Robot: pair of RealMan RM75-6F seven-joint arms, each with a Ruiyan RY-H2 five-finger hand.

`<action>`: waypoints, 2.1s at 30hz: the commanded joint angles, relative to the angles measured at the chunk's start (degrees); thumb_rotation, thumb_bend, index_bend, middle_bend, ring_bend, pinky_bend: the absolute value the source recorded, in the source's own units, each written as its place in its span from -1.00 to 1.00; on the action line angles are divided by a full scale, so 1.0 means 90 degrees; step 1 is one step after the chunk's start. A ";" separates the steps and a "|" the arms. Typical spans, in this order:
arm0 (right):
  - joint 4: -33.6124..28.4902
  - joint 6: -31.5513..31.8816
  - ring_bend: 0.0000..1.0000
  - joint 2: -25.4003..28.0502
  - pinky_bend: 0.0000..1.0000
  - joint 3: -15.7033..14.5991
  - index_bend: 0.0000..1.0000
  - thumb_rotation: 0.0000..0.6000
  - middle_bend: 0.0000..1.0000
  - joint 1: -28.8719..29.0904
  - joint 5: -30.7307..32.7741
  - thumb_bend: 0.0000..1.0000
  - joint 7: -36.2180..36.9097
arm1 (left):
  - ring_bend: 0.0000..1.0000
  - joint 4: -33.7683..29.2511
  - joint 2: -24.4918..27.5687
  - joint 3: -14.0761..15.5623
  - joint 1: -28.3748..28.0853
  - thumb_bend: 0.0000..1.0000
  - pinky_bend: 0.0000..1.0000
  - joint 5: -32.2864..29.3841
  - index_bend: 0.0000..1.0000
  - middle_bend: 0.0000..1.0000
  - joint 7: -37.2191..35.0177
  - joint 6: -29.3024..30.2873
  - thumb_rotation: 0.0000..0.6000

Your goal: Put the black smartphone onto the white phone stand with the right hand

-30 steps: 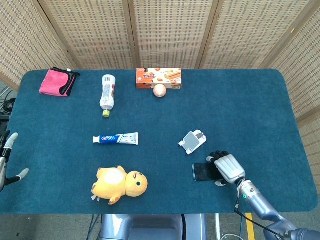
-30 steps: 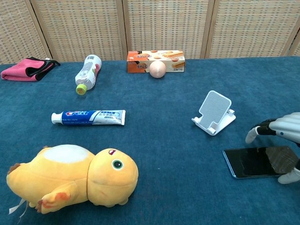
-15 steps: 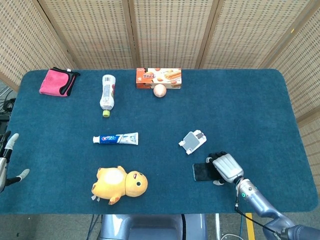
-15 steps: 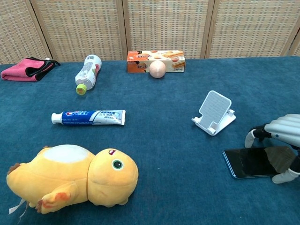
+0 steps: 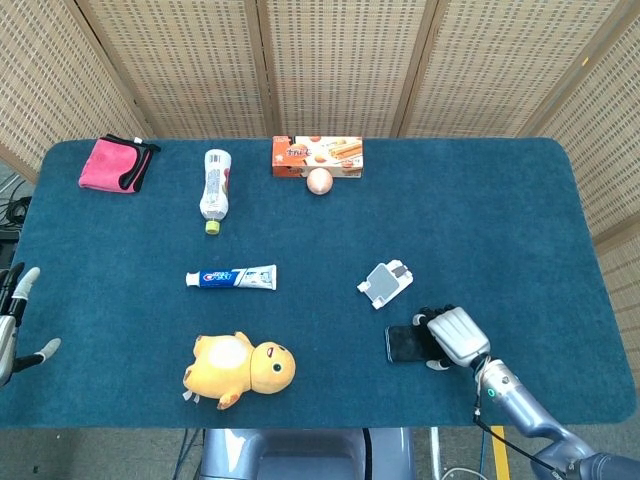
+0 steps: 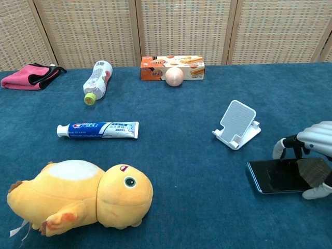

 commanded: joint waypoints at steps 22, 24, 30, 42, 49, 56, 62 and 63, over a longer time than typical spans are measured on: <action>-0.1797 0.0371 -0.10 0.1459 -0.25 0.1148 -0.18 1.00 0.00 0.0712 0.0019 -0.38 -0.3330 | -1.00 -0.0015 0.0059 0.0041 -0.0013 -1.00 -1.00 0.0038 -1.00 -1.00 -0.0083 -0.0045 1.00; -0.2137 0.0192 -0.10 0.1562 -0.25 0.1305 -0.18 1.00 0.00 0.0823 0.0373 -0.38 -0.3941 | -1.00 -0.0015 0.0068 0.0046 -0.0016 -1.00 -1.00 0.0041 -1.00 -1.00 -0.0100 -0.0057 1.00; -0.2734 -0.0061 -0.10 0.1635 -0.26 0.1531 -0.18 1.00 0.00 0.1110 0.1116 -0.38 -0.5281 | -1.00 -0.0021 0.0093 0.0048 -0.0018 -1.00 -1.00 0.0043 -1.00 -1.00 -0.0147 -0.0064 1.00; -0.3181 -0.0020 -0.10 0.1036 -0.25 0.1347 -0.18 1.00 -0.03 0.2026 0.3118 -0.38 -0.8666 | -1.00 -0.0018 0.0191 0.0087 -0.0003 -1.00 -1.00 0.0116 -1.00 -1.00 -0.0365 -0.0061 1.00; -0.3400 0.0325 -0.15 0.0761 -0.25 0.1135 -0.18 1.00 -0.06 0.2503 0.4172 -0.37 -0.9691 | -1.00 -0.0007 0.0225 0.0102 0.0001 -1.00 -1.00 0.0154 -1.00 -1.00 -0.0453 -0.0057 1.00; -0.3239 0.0335 -0.29 0.0651 -0.25 0.0849 -0.18 1.00 -0.10 0.3046 0.4941 -0.38 -1.0166 | -1.00 -0.0004 0.0238 0.0108 -0.0004 -1.00 -1.00 0.0152 -1.00 -1.00 -0.0480 -0.0076 1.00; -0.3115 0.0253 -0.36 0.0630 -0.25 0.0654 -0.18 1.00 -0.12 0.3348 0.5129 -0.38 -1.0201 | -1.00 -0.0005 0.0235 0.0104 -0.0015 -1.00 -1.00 0.0124 -1.00 -1.00 -0.0459 -0.0105 1.00; -0.3100 0.0234 -0.37 0.0629 -0.26 0.0635 -0.18 1.00 -0.13 0.3381 0.5155 -0.38 -1.0179 | -1.00 -0.0006 0.0234 0.0103 -0.0016 -1.00 -1.00 0.0119 -1.00 -1.00 -0.0457 -0.0106 1.00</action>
